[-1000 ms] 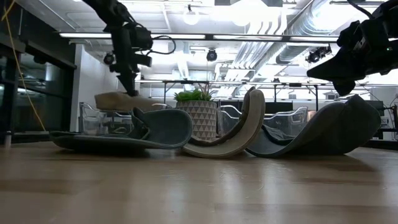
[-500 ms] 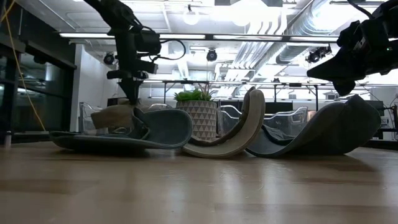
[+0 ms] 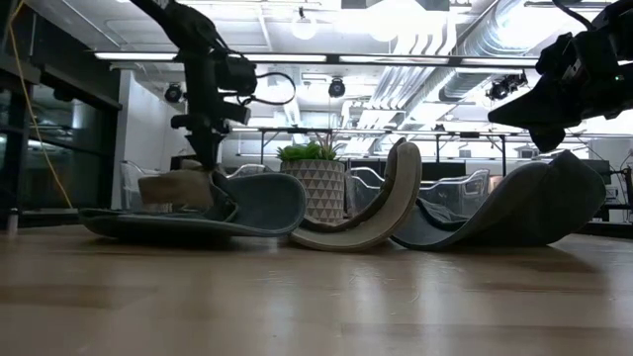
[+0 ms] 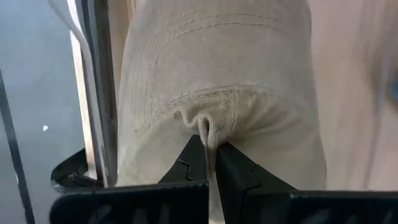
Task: Pick & Place hat
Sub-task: Put the left brown cap into the left transparent bin
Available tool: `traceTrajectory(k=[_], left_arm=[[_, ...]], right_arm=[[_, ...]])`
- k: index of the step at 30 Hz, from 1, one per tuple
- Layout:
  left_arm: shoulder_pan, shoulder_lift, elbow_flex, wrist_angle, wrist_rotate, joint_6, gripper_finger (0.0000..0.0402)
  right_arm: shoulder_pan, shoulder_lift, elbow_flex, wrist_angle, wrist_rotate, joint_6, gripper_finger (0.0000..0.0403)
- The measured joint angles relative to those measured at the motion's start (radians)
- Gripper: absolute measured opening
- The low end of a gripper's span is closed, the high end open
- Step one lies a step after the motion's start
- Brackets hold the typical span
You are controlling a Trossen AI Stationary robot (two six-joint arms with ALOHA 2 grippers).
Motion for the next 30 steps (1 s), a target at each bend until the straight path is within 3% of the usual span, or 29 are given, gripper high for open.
traceTrajectory(k=[17, 23, 30], left_arm=[[0.0, 0.045, 0.0, 0.024, -0.003, -0.092, 0.0016], [0.0, 0.045, 0.0, 0.02, 0.004, -0.178, 0.0058], [0.0, 0.036, 0.001, 0.022, -0.007, -0.246, 0.0146]], right_arm=[[0.0, 0.0, 0.0, 0.0, 0.0, 0.0, 0.0005], [0.0, 0.0, 0.0, 0.0, 0.0, 0.0, 0.0004], [0.0, 0.0, 0.0, 0.0, 0.0, 0.0, 0.0005]])
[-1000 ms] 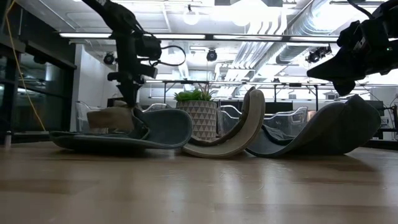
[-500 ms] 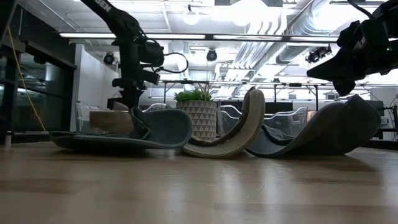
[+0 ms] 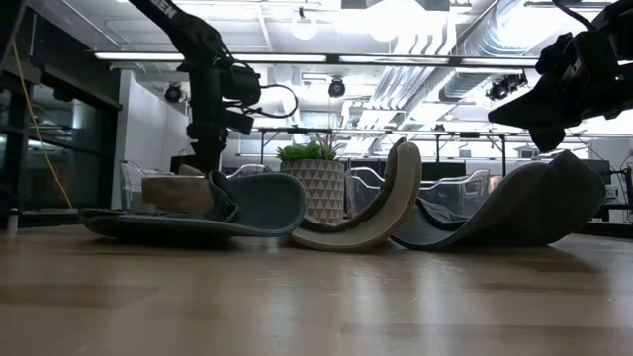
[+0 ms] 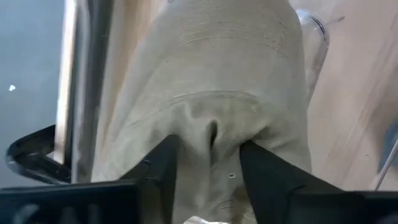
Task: Pick & Place hat
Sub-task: Put the left brown cap into the left transparent bin, then put the brown cap into the left transparent bin
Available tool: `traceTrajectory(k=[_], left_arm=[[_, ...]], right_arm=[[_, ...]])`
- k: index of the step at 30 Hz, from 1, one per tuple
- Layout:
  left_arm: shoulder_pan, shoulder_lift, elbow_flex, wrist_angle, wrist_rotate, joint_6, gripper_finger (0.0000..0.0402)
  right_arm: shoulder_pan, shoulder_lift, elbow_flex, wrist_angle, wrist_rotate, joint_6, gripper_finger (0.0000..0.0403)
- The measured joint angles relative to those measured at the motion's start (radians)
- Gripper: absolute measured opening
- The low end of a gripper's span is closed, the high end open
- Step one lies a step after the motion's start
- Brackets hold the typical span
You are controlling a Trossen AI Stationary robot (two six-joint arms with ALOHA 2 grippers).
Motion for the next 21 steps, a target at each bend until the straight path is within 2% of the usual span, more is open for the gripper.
traceTrajectory(k=[5, 9, 13, 17, 21], left_arm=[[0.0, -0.001, 0.059, -0.052, -0.024, -0.02, 0.0209], [0.0, -0.002, 0.129, -0.123, -0.038, -0.023, 0.0234], [0.0, -0.002, 0.195, -0.198, -0.038, -0.065, 0.0238], [0.0, -0.002, 0.264, -0.261, -0.035, -0.213, 0.0238], [-0.016, -0.002, 0.323, -0.326, 0.01, -0.335, 0.0224]], right_arm=[[0.0, 0.0, 0.0, 0.0, 0.0, 0.0, 0.0005], [0.0, 0.0, 0.0, 0.0, 0.0, 0.0, 0.0005], [0.0, 0.0, 0.0, 0.0, 0.0, 0.0, 0.0005], [0.0, 0.0, 0.0, 0.0, 0.0, 0.0, 0.0005], [0.0, 0.0, 0.0, 0.0, 0.0, 0.0, 0.0004]])
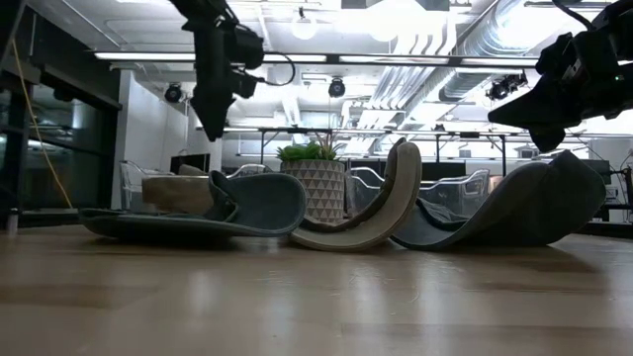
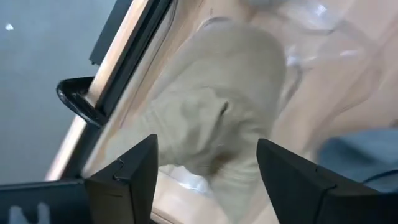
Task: Pick & Place hat
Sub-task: Put the brown cap into the left transparent bin
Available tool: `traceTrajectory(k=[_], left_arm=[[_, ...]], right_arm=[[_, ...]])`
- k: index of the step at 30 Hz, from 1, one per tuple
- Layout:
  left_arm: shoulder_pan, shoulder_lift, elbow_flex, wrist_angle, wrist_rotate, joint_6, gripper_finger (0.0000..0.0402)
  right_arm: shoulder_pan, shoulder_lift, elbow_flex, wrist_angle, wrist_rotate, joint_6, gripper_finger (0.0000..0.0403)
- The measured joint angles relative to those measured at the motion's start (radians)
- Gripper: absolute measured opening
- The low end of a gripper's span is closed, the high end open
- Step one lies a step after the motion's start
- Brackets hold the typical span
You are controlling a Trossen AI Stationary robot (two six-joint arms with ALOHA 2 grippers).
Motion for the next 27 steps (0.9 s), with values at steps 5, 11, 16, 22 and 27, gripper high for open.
traceTrajectory(k=[5, 11, 16, 22, 27], left_arm=[[-0.056, 0.0, 0.085, -0.05, 0.109, -0.153, 0.0184], [-0.133, 0.0, 0.165, -0.062, 0.215, -0.293, 0.0122], [-0.181, -0.013, 0.189, -0.068, 0.216, -0.356, 0.0047], [-0.206, -0.062, 0.186, -0.069, 0.247, -0.45, 0.001], [-0.222, -0.107, 0.183, -0.067, 0.243, -0.533, 0.0002]], right_arm=[[0.0, 0.0, 0.0, 0.008, 0.0, -0.001, 0.0004], [0.0, 0.0, 0.0, 0.021, 0.0, 0.0, 0.0004], [0.0, 0.0, 0.0, 0.023, 0.0, 0.0, 0.0004], [0.0, 0.0, 0.0, 0.023, 0.0, 0.01, 0.0004], [0.0, 0.0, 0.0, 0.024, 0.0, 0.212, 0.0005]])
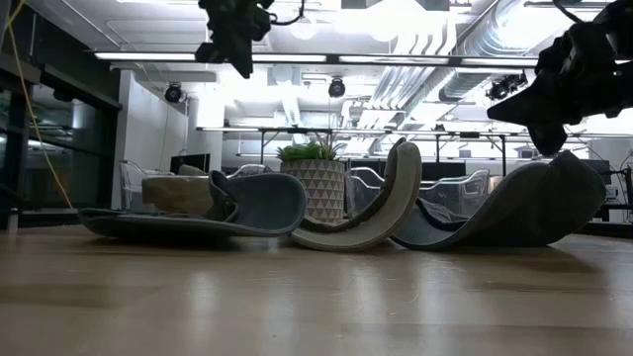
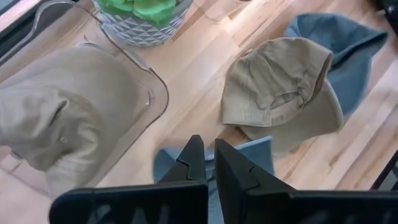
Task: Pick & Place hat
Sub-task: Put the brown cap into the left transparent bin
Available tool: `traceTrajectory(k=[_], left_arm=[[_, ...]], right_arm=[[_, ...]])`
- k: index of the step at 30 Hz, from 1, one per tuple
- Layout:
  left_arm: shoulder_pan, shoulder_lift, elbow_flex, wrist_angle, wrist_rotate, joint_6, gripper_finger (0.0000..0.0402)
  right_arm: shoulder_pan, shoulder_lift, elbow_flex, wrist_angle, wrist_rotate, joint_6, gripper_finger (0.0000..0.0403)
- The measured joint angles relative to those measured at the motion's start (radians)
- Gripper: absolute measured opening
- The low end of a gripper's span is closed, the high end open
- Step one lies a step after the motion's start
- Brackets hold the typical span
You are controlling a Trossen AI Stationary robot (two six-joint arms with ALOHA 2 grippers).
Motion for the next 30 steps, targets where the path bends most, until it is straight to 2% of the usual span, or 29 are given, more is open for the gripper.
traceTrajectory(k=[4, 11, 15, 20, 25, 30], left_arm=[[-0.038, -0.053, 0.005, 0.008, -0.03, -0.07, 0.0001], [-0.152, -0.099, 0.002, 0.026, -0.142, -0.184, 0.0], [-0.234, -0.106, 0.003, 0.025, -0.213, -0.242, 0.0], [-0.324, -0.11, -0.015, 0.04, -0.285, -0.275, 0.0], [-0.373, -0.198, -0.22, 0.162, -0.298, -0.302, 0.0], [-0.416, -0.362, -0.527, 0.373, -0.251, -0.389, 0.0]], right_arm=[[0.0, 0.0, 0.0, -0.005, -0.027, 0.191, 0.0005], [0.0, 0.014, 0.001, -0.014, -0.06, 0.248, 0.0015], [0.0, 0.051, 0.004, -0.008, -0.086, 0.372, 0.0046], [0.0, 0.114, 0.004, 0.05, -0.166, 0.482, 0.011], [0.0, 0.185, 0.019, 0.168, -0.144, 0.555, 0.0163], [0.002, 0.311, 0.198, 0.038, -0.09, 0.502, 0.0164]])
